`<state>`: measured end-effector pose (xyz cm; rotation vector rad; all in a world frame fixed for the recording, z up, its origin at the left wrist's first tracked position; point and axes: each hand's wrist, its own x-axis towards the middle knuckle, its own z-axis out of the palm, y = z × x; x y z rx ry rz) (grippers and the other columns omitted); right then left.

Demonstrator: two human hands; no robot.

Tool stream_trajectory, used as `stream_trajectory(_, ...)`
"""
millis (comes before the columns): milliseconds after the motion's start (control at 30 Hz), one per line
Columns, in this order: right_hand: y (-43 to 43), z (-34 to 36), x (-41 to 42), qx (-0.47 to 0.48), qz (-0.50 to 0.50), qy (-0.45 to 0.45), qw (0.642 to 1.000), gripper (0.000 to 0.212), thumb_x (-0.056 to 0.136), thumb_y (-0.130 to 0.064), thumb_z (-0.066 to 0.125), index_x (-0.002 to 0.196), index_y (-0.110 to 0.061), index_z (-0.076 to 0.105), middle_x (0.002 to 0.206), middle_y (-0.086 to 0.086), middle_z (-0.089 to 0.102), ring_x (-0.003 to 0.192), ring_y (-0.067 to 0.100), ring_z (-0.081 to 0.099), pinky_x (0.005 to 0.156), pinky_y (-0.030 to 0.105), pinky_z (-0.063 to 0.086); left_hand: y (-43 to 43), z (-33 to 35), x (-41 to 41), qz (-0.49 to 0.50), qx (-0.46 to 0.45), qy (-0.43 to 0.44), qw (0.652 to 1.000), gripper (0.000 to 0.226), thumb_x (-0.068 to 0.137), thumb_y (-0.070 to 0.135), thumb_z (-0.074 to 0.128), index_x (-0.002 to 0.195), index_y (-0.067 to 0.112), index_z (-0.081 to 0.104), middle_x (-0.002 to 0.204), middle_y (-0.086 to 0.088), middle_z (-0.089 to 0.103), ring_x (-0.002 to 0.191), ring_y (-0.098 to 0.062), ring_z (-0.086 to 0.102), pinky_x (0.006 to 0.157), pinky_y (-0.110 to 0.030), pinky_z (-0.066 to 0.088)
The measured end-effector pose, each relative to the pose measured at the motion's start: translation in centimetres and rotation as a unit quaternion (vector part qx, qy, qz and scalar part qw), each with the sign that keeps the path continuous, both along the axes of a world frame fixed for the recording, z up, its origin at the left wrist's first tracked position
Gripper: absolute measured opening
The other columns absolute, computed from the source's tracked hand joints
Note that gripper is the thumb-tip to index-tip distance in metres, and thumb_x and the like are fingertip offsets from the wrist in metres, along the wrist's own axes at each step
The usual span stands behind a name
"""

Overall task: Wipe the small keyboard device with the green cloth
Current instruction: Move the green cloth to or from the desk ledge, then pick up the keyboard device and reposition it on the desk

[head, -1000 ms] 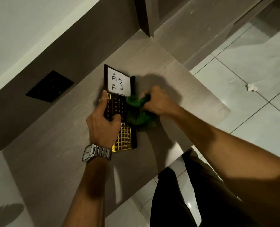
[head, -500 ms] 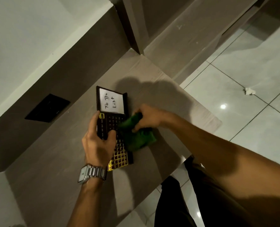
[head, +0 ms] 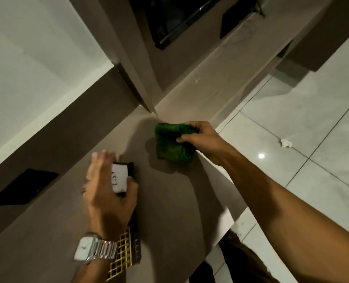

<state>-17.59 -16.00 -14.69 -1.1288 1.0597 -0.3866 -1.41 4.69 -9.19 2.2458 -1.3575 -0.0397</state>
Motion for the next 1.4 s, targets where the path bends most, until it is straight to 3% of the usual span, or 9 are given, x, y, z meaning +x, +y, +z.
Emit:
stream_trajectory(133, -5.5, -2.4, 0.8, -0.134, -0.019, 0.063, 0.989, 0.025, 0.086, -0.009, 0.07, 0.104, -0.026, 0.072, 0.102, 0.0, 0.074, 0.088, 0.006, 0.072, 0.072, 0.022, 0.06, -7.7, -4.9, -0.3, -0.05, 0.079, 0.013, 0.996, 0.076, 0.082, 0.046, 0.055, 0.145, 0.01, 0.032, 0.151, -0.015, 0.036, 0.142, -0.028, 0.027, 0.113, -0.049, 0.029)
stream_trajectory(333, -5.0, -3.2, 3.0, -0.367, 0.092, 0.172, 0.91, 0.041, 0.098, -0.013, 0.054, 0.138, -0.019, 0.056, 0.143, 0.008, 0.058, 0.131, 0.022, 0.054, 0.107, 0.029, 0.046, -9.8, -9.4, -1.0, -0.037, 0.209, -0.004, 0.977, 0.1, 0.08, 0.077, 0.031, 0.151, 0.013, 0.0, 0.161, -0.01, 0.003, 0.148, -0.025, -0.001, 0.119, -0.046, 0.01)
stream_trajectory(467, -5.1, -4.8, 1.7, -0.533, 0.348, 0.336, 0.695, 0.061, 0.101, -0.018, 0.047, 0.156, -0.028, 0.024, 0.168, 0.004, 0.016, 0.155, 0.03, 0.006, 0.124, 0.051, 0.011, -10.7, -10.2, -2.3, -0.041, 0.22, -0.035, 0.974, 0.105, 0.077, 0.082, 0.021, 0.151, 0.012, -0.005, 0.161, -0.011, -0.007, 0.147, -0.027, -0.008, 0.119, -0.048, 0.002)
stream_trajectory(533, -4.9, -6.4, 0.2, -0.553, 0.403, 0.346, 0.642, 0.066, 0.103, -0.026, 0.043, 0.159, -0.026, 0.008, 0.17, 0.006, 0.0, 0.155, 0.031, -0.009, 0.125, 0.052, -0.001, -11.0, -10.3, -3.1, -0.042, 0.209, -0.058, 0.975, 0.104, 0.078, 0.082, 0.015, 0.151, 0.011, -0.005, 0.161, -0.011, -0.007, 0.147, -0.028, -0.009, 0.119, -0.048, -0.001)
stream_trajectory(800, -7.4, -12.0, 1.8, -0.484, 0.427, 0.313, 0.697, 0.067, 0.1, -0.038, 0.031, 0.16, -0.023, 0.006, 0.17, 0.007, -0.001, 0.155, 0.029, -0.012, 0.124, 0.052, -0.005, -13.5, -14.9, -1.8, -0.039, 0.24, -0.076, 0.967, 0.1, 0.08, 0.081, 0.014, 0.151, 0.011, 0.0, 0.161, -0.011, -0.003, 0.147, -0.028, -0.006, 0.119, -0.051, 0.0)
stream_trajectory(967, -4.8, -11.1, 4.4, -0.451, 0.199, 0.219, 0.842, 0.045, 0.093, -0.038, 0.04, 0.126, -0.02, 0.064, 0.132, 0.006, 0.063, 0.124, 0.022, 0.054, 0.104, 0.047, 0.044, -12.5, -16.3, -0.5, -0.054, 0.279, 0.016, 0.959, 0.104, 0.079, 0.079, 0.027, 0.151, 0.013, -0.006, 0.161, -0.009, -0.01, 0.147, -0.023, -0.009, 0.12, -0.047, 0.004)
stream_trajectory(1100, -2.5, -7.6, 6.7, -0.331, 0.068, 0.088, 0.937, 0.026, 0.095, -0.024, 0.054, 0.109, -0.016, 0.073, 0.102, -0.002, 0.074, 0.091, 0.01, 0.067, 0.087, 0.037, 0.057, -12.8, -11.6, 0.3, -0.054, 0.166, 0.04, 0.984, 0.102, 0.077, 0.059, 0.055, 0.152, 0.016, 0.001, 0.161, -0.008, 0.005, 0.148, -0.022, 0.003, 0.118, -0.049, 0.018)
stream_trajectory(1267, 1.4, -2.7, 11.5, -0.254, 0.157, 0.012, 0.954, 0.035, 0.1, -0.029, 0.052, 0.127, -0.012, 0.066, 0.125, 0.008, 0.07, 0.112, 0.018, 0.064, 0.092, 0.035, 0.055, -8.1, -3.9, 3.2, -0.01, 0.1, -0.001, 0.995, 0.096, 0.075, 0.06, 0.054, 0.151, 0.022, 0.01, 0.161, -0.003, 0.008, 0.148, -0.021, 0.005, 0.111, -0.043, 0.017)
stream_trajectory(1400, 6.1, 0.0, 14.0, -0.18, 0.214, -0.01, 0.96, 0.04, 0.102, -0.034, 0.048, 0.137, -0.017, 0.057, 0.132, 0.007, 0.063, 0.105, 0.016, 0.065, 0.067, 0.019, 0.055, 0.2, -0.7, 3.4, 0.058, 0.17, 0.075, 0.981, 0.099, 0.075, 0.056, 0.065, 0.15, 0.024, 0.009, 0.16, -0.003, 0.013, 0.145, -0.025, 0.015, 0.111, -0.052, 0.026)
